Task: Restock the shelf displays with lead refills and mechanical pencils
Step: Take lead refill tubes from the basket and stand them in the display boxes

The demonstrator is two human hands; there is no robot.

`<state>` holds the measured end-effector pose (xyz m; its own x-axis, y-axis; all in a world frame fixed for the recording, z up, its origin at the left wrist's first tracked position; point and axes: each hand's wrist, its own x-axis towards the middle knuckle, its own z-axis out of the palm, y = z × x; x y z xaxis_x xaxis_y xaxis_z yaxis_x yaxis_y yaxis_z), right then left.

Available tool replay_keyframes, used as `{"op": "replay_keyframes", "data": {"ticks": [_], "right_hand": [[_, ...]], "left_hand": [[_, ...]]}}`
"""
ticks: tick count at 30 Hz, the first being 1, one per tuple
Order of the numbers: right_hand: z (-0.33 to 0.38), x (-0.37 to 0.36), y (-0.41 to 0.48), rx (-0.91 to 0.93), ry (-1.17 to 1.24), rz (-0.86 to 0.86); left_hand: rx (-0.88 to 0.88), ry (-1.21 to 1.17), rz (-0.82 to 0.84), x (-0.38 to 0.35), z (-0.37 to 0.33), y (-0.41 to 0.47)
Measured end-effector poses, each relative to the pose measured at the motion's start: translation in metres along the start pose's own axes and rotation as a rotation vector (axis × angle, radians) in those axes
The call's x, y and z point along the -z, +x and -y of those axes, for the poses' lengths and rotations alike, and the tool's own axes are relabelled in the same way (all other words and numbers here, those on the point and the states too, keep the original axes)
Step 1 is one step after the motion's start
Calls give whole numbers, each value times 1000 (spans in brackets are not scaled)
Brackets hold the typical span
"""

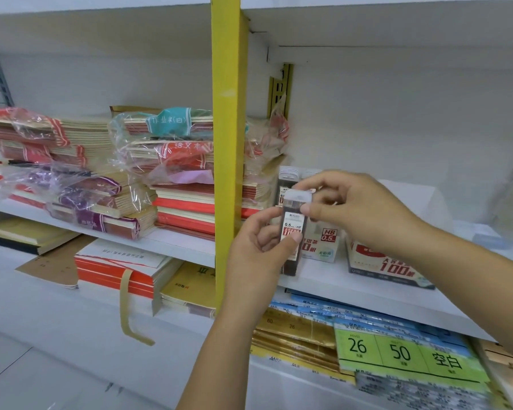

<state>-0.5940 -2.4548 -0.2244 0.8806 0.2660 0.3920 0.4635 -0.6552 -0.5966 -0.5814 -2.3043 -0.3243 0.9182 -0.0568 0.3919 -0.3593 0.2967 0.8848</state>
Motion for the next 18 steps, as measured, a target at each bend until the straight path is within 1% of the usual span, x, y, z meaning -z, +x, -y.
{"op": "replay_keyframes", "data": {"ticks": [2,4,5,6,8,11,14,18], "right_hand": [[-2,12,6,-28,104,-169],[-6,31,15,-31,188,-388],[-7,40,20,-18,183,-464],[-10,46,25,0,141,-500],[-16,49,35,28,9,-489],[-24,38,44,60,-203,-401],[-30,27,49,82,-321,-323],[-37,21,59,-2,-323,-234]], "left_hand": [[-80,131,-74,-4,3,2],[-226,430,-116,-5,7,4],[-304,591,-104,-5,9,5],[-372,725,-77,-5,11,6],[-435,905,-1,-6,16,8],[-459,1052,64,-4,23,8],[-467,1054,90,-1,24,8],[-486,1040,105,0,27,8]]}}
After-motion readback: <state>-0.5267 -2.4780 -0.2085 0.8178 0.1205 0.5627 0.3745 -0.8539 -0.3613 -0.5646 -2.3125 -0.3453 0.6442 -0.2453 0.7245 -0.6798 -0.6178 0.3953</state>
